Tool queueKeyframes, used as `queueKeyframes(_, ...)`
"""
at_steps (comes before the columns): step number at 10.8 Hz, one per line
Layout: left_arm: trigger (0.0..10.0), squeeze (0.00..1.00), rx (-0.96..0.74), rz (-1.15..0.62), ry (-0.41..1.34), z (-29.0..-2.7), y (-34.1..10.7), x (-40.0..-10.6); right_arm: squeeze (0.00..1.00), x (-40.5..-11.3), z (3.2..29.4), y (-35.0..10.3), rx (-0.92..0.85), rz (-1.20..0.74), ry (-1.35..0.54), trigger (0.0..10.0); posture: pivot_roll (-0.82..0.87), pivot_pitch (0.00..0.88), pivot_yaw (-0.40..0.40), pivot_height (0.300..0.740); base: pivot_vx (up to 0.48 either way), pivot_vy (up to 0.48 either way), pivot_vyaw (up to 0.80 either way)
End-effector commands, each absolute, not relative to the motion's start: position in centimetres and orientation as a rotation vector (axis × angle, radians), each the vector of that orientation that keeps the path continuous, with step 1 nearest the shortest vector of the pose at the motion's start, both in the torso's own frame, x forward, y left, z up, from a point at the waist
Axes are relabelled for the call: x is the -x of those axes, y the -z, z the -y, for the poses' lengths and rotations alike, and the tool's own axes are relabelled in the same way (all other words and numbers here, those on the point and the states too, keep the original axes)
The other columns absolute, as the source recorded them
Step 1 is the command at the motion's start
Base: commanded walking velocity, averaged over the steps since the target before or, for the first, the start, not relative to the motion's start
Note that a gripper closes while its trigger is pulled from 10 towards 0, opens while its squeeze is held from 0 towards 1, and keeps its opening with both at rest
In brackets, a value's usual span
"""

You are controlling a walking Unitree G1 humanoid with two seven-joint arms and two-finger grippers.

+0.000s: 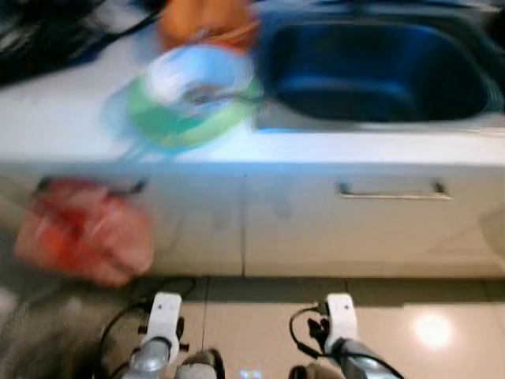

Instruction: Kitchen organization

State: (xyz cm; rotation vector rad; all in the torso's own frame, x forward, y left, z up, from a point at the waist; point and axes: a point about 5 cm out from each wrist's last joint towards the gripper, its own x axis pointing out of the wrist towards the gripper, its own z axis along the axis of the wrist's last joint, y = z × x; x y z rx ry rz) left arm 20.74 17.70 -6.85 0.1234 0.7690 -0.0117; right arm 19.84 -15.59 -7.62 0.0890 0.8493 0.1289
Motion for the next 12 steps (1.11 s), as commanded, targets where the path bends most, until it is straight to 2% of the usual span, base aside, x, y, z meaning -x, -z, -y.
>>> queueKeyframes(1, 10.0, 0.00, -0.107, -0.807, 0.022, -17.1, 7.5, -19.7, 0.00, -18.9, 16.1, 8.1, -0.095, -0.883, -0.108, 10.0, 0.16, 0.217, -0.001, 0.740, 0.259, 0.000, 0.00)
queueKeyframes(7, 10.0, 0.00, -0.112, -0.803, 0.023, -17.1, 7.5, -19.7, 0.00, -18.8, 16.1, 8.2, -0.076, -0.889, -0.115, 10.0, 0.16, 0.217, -0.001, 0.740, 0.213, 0.000, 0.00)
queueKeyframes(10, 10.0, 0.00, -0.192, -0.727, 0.031, -17.5, 6.9, -20.2, 0.00, -19.2, 16.6, 7.9, -0.067, -0.859, -0.088, 10.0, 0.17, 0.217, 0.005, 0.740, 0.000, 0.000, 0.00)
queueKeyframes(11, 10.0, 0.00, -0.257, -0.678, 0.013, -17.9, 6.5, -20.5, 0.00, -20.1, 17.2, 7.3, -0.108, -0.801, -0.041, 10.0, 0.17, 0.216, 0.006, 0.740, 0.000, 0.000, 0.00)
queueKeyframes(12, 10.0, 0.00, -0.340, -0.648, -0.046, -19.2, 6.3, -20.3, 0.00, -20.4, 17.8, 7.0, -0.048, -0.773, -0.067, 10.0, 0.16, 0.215, 0.000, 0.740, 0.000, 0.000, 0.00)
